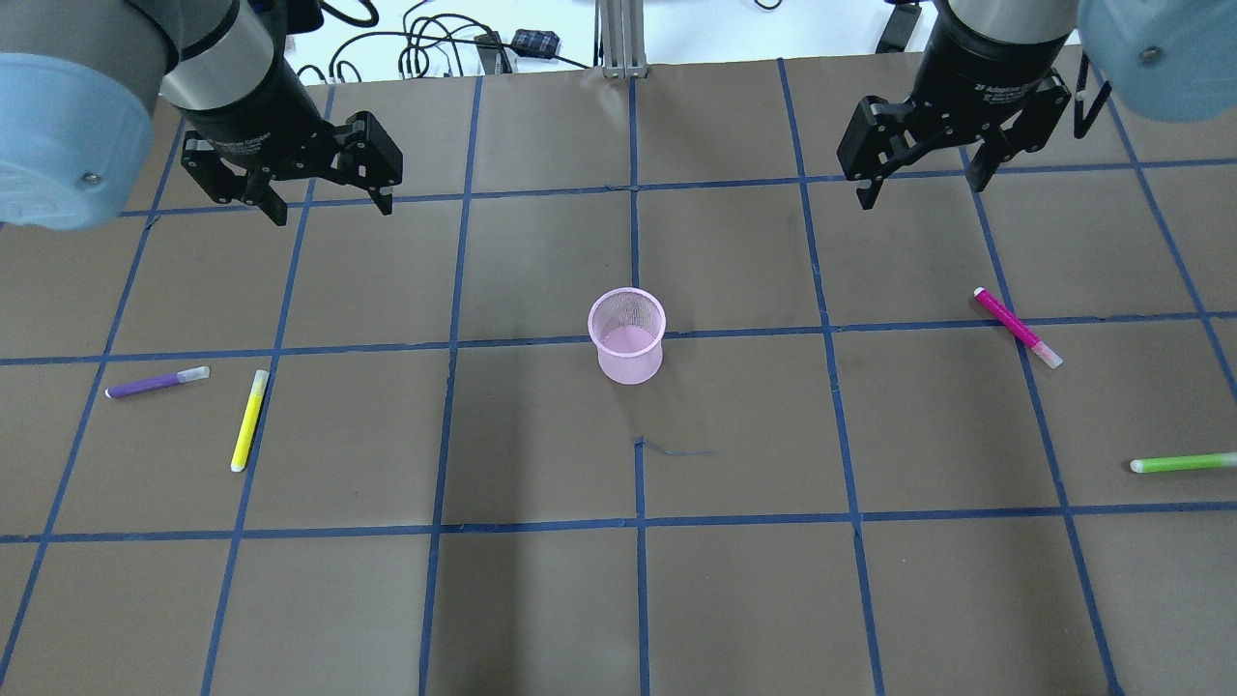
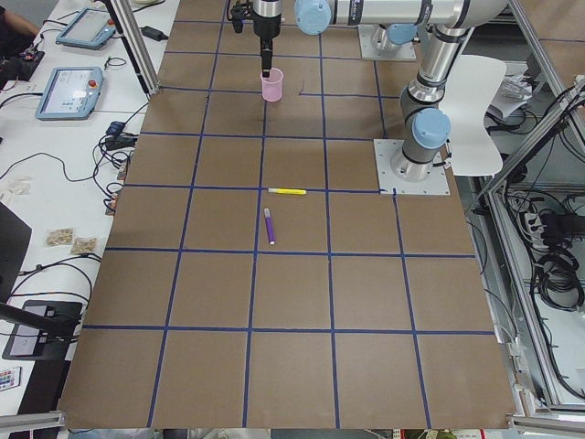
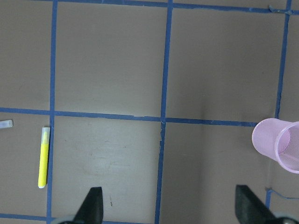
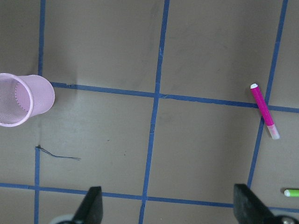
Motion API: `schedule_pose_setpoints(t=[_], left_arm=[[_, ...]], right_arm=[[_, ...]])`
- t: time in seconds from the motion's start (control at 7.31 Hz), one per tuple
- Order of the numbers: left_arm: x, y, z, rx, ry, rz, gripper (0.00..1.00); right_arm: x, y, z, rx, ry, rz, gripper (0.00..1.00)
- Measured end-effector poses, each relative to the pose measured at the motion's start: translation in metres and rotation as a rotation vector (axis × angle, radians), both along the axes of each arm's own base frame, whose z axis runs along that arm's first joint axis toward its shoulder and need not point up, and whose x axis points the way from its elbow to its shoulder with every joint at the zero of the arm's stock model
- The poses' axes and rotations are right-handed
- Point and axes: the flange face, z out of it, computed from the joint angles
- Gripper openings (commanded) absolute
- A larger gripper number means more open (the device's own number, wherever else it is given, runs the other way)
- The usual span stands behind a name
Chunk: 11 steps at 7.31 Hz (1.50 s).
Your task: Insert purple and pink pens into pink cup
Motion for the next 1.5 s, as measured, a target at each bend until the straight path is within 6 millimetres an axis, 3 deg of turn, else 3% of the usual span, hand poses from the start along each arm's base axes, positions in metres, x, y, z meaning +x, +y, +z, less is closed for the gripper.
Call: schedule_pose_setpoints(t=[0.27, 0.68, 0.82, 1.09, 1.23, 1.37, 1.5], left_arm=[[0.001, 0.0, 0.001, -0.001, -0.002, 0.001, 1.0], [0.001, -0.001, 0.0, 0.0, 0.001, 0.002, 1.0], [0.002, -0.001, 0.0, 0.0, 0.001, 0.002, 1.0], [0.01, -0.004, -0.001, -0.002, -0.004, -0.048, 1.0], [0.026, -0.007, 0.0, -0.006, -0.012, -0.127, 1.0], [0.047, -0.009, 0.001, -0.004, -0.023, -0.211, 1.0], [0.07, -0.009, 0.004, 0.002, -0.039, -0.309, 1.0]], right_arm=[[-0.01, -0.006, 0.0, -0.019, -0.001, -0.042, 1.0], [-0.026, -0.029, -0.043, 0.066, -0.012, -0.07, 1.0], [-0.044, -0.042, -0.067, 0.103, -0.01, -0.074, 1.0], [-0.118, -0.068, -0.109, 0.101, -0.027, 0.074, 1.0], [-0.151, -0.08, -0.134, 0.043, -0.016, 0.13, 1.0], [-0.172, -0.087, -0.163, -0.015, 0.009, 0.187, 1.0], [-0.185, -0.081, -0.198, -0.036, 0.021, 0.249, 1.0]])
